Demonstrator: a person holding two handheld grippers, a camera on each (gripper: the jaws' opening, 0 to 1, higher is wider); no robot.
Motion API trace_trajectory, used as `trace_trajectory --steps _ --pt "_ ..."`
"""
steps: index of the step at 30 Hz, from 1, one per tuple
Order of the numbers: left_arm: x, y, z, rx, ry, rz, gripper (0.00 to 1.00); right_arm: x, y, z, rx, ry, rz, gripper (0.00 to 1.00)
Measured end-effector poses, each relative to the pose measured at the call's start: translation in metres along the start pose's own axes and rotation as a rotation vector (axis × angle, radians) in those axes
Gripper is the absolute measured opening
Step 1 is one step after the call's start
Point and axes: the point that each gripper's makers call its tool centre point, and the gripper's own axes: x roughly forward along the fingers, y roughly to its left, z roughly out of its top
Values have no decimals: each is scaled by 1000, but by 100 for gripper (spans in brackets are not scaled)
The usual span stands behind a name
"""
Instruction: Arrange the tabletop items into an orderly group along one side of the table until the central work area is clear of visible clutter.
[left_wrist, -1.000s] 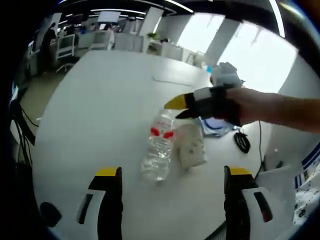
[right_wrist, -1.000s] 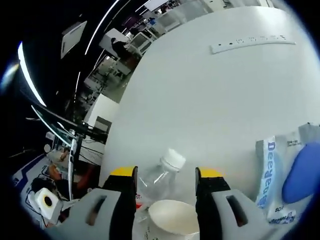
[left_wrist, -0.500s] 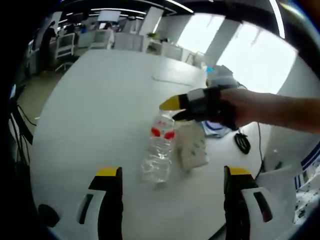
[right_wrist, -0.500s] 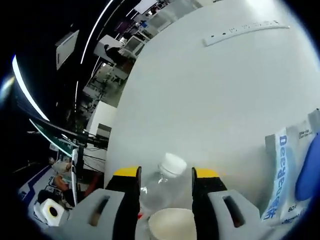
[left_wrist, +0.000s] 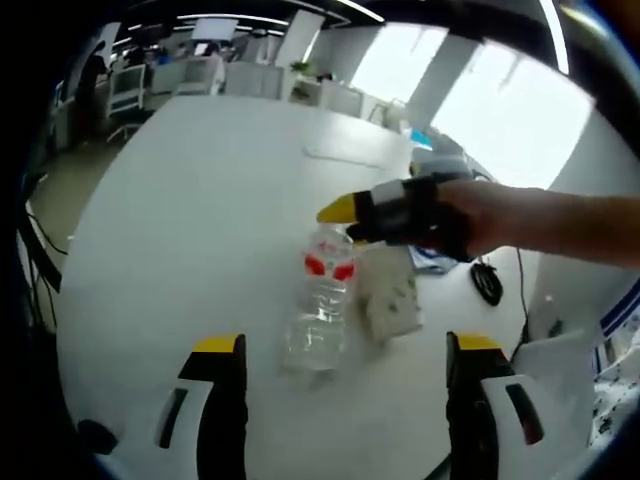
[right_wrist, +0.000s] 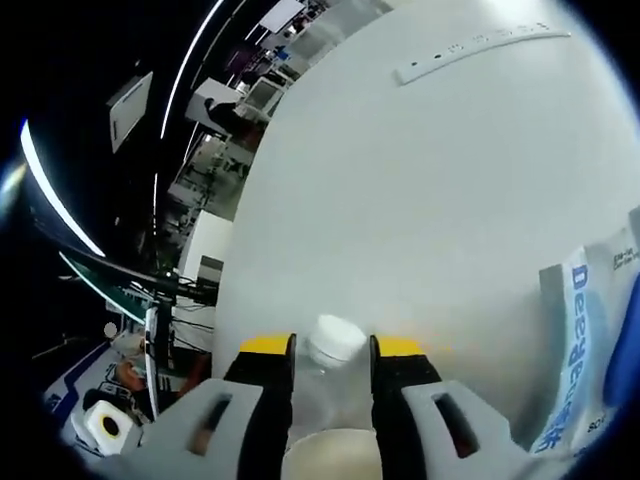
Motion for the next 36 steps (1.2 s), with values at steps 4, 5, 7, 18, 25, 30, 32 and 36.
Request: trace_trajectory --steps 4,5,7,18,25,30,32,36 --pt "1 0 1 3 5 -4 78 1 2 -2 7 -7 11 25" --pt "2 1 1 4 5 -5 78 1 4 -3 9 -4 17 25" --pt "3 1 1 4 8 -5 78 1 4 -2 14 -8 20 24" --pt "12 3 7 19 16 -19 75 0 5 -3 38 -22 37 22" --pt "13 6 9 24 14 -19 74 -1 6 -2 36 -39 42 22" --pt "15 8 7 19 20 -22 74 -1 5 0 37 -45 42 21" --pt "15 9 8 15 16 -22 73 -1 6 -1 35 -47 42 21" --pt "15 9 8 11 13 -25 73 -3 6 0 30 -52 46 21"
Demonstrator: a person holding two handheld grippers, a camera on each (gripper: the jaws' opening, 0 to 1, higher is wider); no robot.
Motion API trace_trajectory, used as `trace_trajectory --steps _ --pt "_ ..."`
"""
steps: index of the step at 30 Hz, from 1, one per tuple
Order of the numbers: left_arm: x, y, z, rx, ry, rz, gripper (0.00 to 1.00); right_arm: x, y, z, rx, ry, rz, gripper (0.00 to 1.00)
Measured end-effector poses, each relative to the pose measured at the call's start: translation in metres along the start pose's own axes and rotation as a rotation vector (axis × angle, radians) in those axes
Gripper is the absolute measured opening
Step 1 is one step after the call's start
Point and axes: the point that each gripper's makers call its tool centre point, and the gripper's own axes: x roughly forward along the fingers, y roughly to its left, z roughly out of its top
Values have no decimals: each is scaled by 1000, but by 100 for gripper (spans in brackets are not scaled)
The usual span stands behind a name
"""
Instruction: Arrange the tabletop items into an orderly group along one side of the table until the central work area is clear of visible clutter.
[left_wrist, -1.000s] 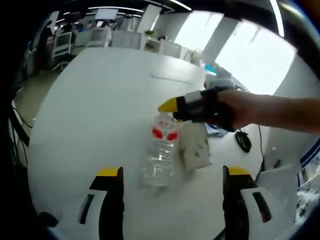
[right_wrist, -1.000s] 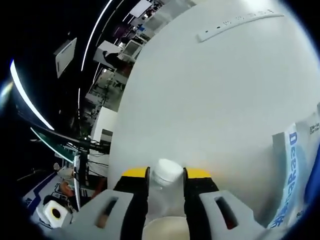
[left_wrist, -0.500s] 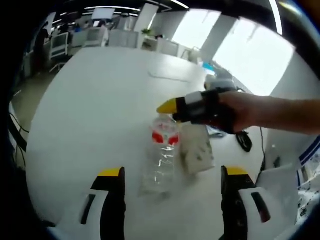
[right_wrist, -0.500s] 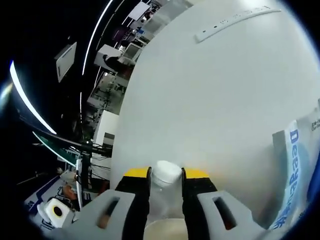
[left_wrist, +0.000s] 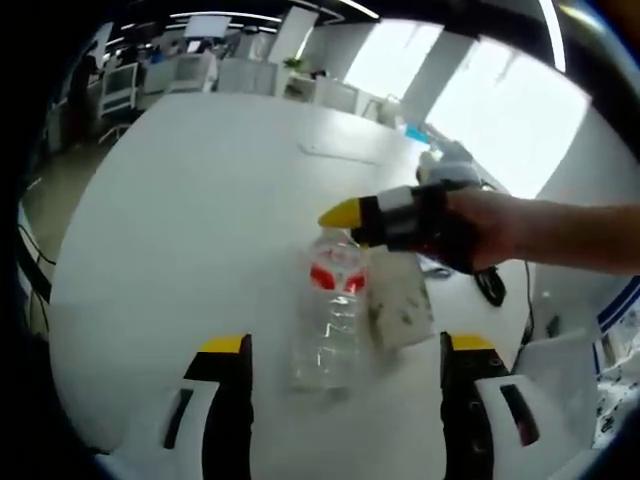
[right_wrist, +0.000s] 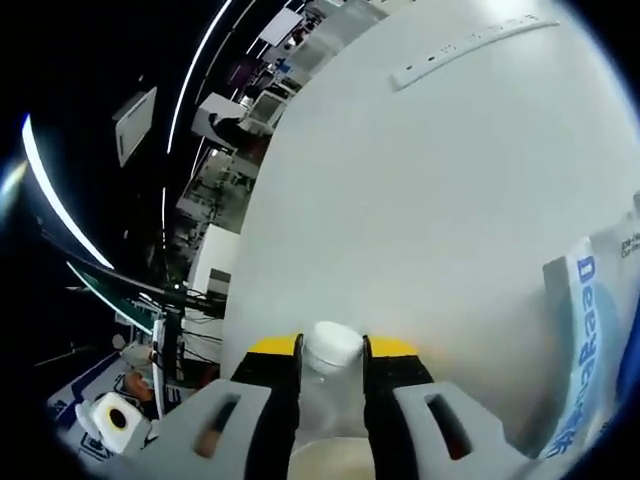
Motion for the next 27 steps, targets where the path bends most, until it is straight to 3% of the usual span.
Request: trace_trajectory --steps 11,27 --pt "0 5 5 15 -3 -6 73 -2 7 2 -36 -13 19 21" --pt "2 8 15 41 -5 -46 71 -8 30 4 -166 -32 78 20"
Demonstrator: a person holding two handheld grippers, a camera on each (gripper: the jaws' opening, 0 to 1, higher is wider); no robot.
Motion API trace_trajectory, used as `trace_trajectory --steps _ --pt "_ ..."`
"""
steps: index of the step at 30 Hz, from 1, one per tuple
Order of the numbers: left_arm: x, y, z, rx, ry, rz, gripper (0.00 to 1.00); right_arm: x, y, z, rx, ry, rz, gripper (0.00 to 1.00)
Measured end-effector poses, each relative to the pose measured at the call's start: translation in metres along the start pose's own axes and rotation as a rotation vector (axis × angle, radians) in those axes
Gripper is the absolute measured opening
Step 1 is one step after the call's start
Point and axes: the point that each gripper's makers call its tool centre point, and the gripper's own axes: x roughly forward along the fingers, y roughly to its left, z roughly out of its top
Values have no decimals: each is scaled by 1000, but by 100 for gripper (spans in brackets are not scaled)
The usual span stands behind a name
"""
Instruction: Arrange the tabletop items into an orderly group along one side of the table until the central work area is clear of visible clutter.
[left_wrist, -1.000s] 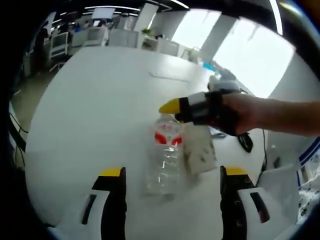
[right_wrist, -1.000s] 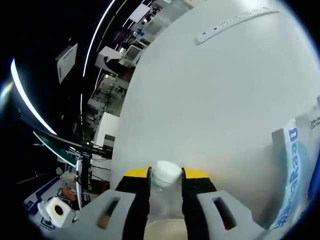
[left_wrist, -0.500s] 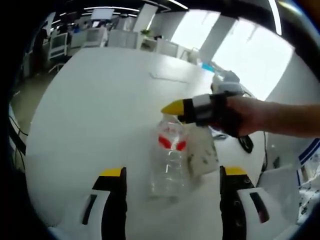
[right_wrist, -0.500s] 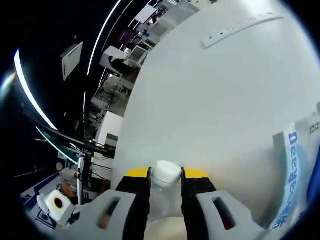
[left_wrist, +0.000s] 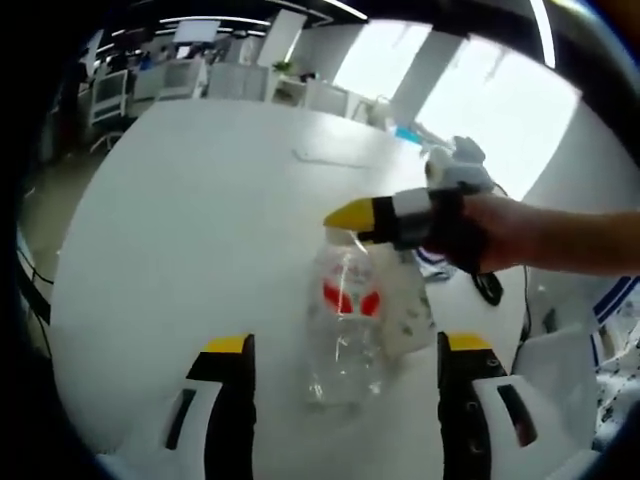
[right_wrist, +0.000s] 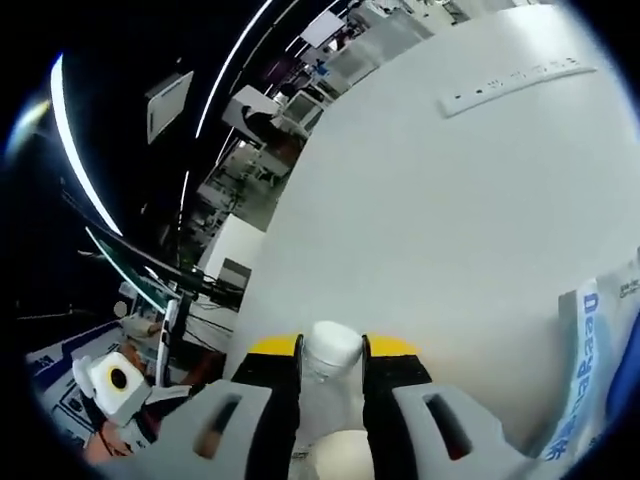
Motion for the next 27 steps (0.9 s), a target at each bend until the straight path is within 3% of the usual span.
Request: trace_trajectory --steps 14,19,27 --pt "23 -1 19 29 19 -164 65 -2 23 3 -137 -8 91 20" --pt "35 1 15 25 51 -193 58 -1 29 6 -182 -11 133 20" --pt "42 -9 10 0 97 -316 54 -1 39 6 -245 -5 177 20"
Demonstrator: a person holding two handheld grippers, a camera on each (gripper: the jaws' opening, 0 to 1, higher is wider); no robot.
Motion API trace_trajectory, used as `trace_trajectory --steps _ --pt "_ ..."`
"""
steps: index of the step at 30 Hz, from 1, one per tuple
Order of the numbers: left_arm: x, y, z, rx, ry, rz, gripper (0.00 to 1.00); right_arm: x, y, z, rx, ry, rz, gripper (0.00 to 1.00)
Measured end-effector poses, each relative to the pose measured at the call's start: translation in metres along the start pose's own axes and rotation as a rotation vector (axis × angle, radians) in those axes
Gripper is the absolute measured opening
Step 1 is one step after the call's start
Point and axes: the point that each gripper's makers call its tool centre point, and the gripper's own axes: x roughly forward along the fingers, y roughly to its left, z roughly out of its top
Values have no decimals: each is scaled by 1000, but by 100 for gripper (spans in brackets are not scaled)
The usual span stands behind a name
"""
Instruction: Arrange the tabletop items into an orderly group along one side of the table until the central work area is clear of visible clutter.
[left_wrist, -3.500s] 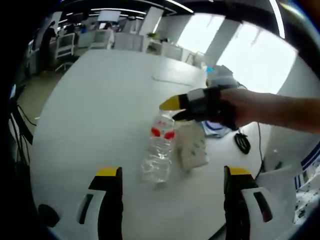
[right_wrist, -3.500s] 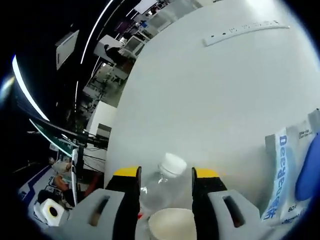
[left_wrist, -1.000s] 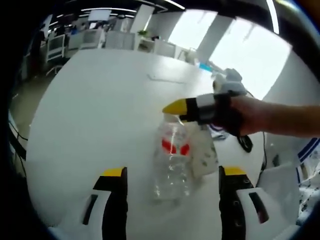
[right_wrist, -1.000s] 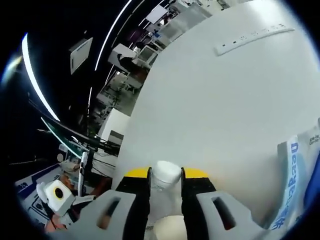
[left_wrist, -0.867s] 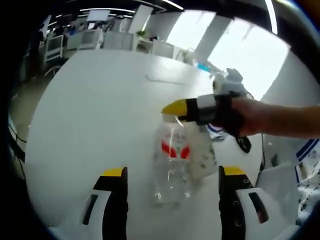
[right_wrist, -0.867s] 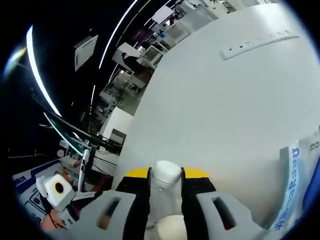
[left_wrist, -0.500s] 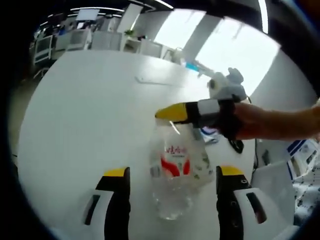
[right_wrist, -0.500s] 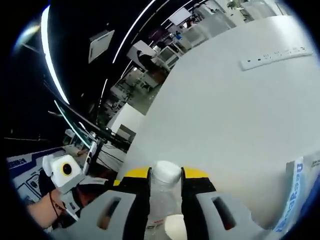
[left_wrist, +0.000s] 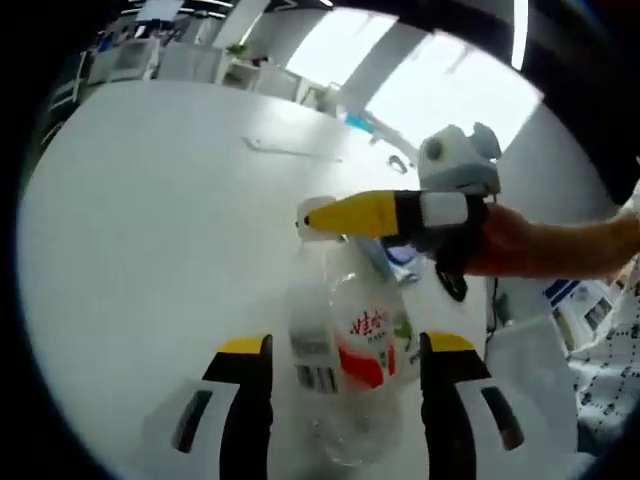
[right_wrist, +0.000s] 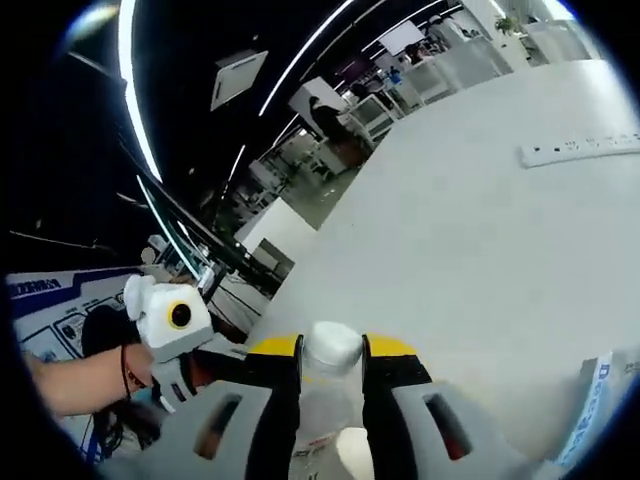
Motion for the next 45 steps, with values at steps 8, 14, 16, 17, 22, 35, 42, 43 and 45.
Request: trace_trajectory --steps 8,14,16,17,22,35,42,43,45 --pt "1 3 -5 -45 22 -55 44 3 13 2 -74 9 45 20" --pt "2 -1 -5 -44 18 -71 39 5 17 4 -98 15 48 20" --pt "3 -1 -4 -44 16 -73 39 4 17 5 -104 18 47 20" --pt "3 -1 -4 -41 17 -72 39 3 17 5 -112 22 44 20" --pt "7 -3 -1 -46 10 -81 39 0 16 8 -125 22 38 20" --pt "10 -6 8 -15 5 -86 37 -8 22 16 -187 18 34 20" --pt "6 -5 11 4 5 -78 36 -7 29 20 -229 16 43 20" --pt "6 -6 11 6 5 -77 36 -7 30 20 -236 17 44 20" --pt "5 -5 13 16 3 -73 36 -7 33 22 -255 16 46 19"
